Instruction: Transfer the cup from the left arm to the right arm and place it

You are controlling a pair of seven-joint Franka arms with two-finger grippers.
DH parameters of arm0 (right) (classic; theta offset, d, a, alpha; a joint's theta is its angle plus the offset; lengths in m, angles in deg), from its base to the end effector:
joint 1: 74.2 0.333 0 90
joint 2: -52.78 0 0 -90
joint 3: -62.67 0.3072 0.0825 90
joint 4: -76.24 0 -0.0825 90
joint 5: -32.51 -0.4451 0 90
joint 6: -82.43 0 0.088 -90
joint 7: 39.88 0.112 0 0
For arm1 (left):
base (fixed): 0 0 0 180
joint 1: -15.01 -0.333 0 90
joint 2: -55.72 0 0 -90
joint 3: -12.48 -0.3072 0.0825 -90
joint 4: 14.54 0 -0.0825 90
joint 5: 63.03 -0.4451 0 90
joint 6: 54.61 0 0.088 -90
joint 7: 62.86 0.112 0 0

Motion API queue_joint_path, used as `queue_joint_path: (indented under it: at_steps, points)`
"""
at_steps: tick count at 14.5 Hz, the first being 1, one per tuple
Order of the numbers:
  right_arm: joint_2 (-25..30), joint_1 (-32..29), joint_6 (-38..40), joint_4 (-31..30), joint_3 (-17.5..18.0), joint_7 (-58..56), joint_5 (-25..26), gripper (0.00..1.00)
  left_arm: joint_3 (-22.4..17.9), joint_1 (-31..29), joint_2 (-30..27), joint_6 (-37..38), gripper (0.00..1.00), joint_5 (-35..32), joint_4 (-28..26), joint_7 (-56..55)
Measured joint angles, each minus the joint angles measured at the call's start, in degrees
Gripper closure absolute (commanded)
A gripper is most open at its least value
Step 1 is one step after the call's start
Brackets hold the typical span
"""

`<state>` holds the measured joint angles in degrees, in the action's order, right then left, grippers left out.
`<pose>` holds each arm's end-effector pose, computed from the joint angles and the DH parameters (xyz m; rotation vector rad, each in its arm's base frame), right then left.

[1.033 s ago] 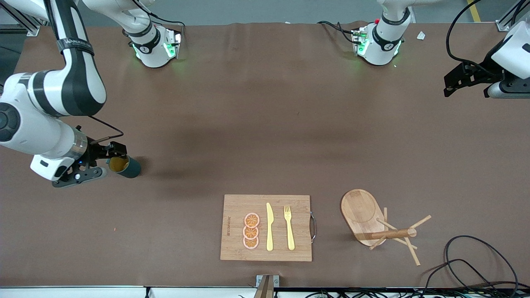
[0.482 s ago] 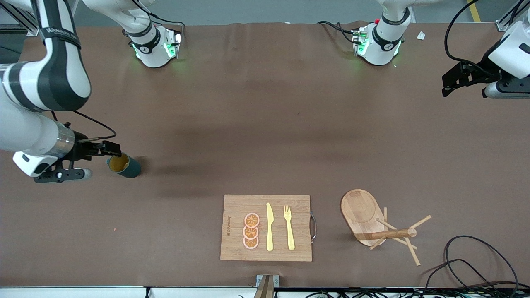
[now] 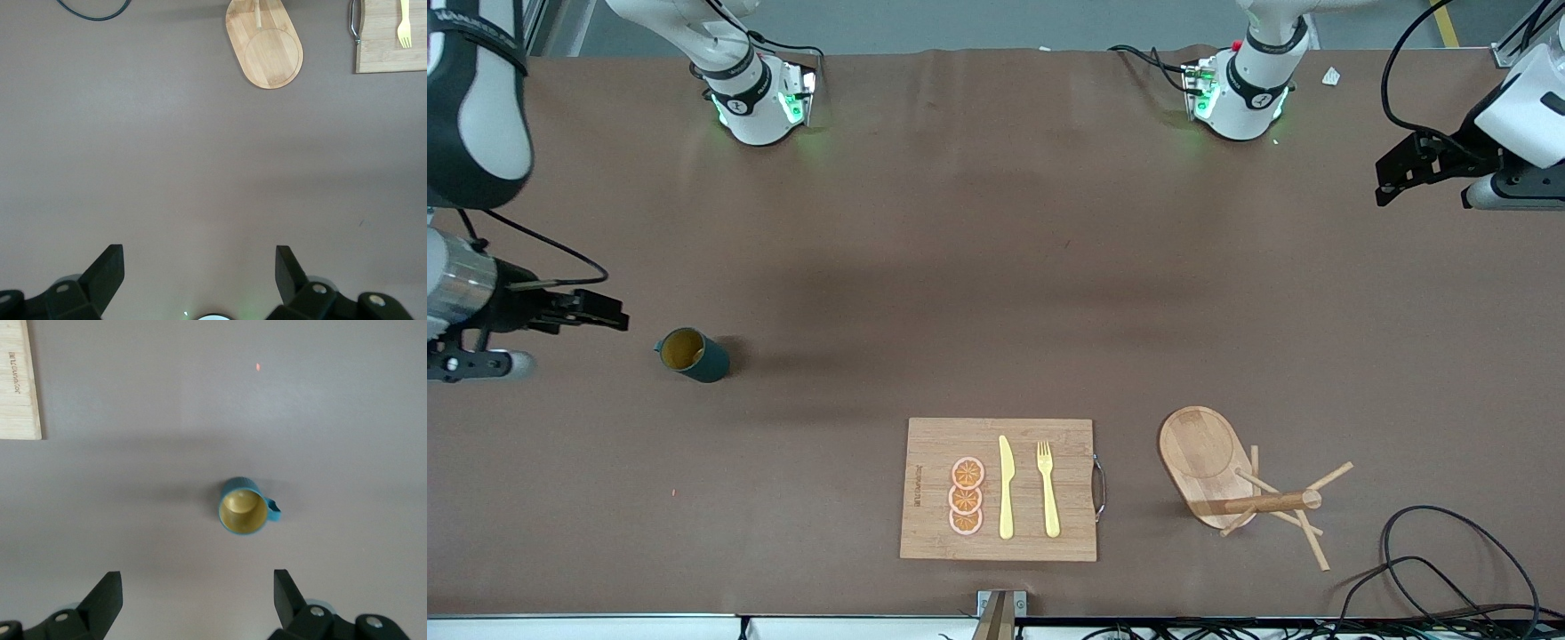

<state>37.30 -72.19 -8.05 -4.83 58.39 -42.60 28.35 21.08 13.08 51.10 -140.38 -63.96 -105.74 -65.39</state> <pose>0.6886 -0.0137 0.5181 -3.0805 -0.0078 0.1585 0.5794 -0.0693 0.6410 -3.1102 0.1099 0.0198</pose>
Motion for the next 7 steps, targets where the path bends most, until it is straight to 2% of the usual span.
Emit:
queue_joint_path:
  at_steps: [4, 7]
  points:
    - [1.33, -0.77, 2.84, 1.07, 0.19, 0.00, 0.00, 0.00, -0.10, -0.02, -0.02, 0.46, 0.00, 0.00, 0.77, 0.00]
    - [4.94, -0.76, 5.94, 0.60, 0.32, 0.00, 0.70, 0.00, -0.23, -0.03, -0.04, 0.49, 0.00, 0.00, 1.00, 0.00]
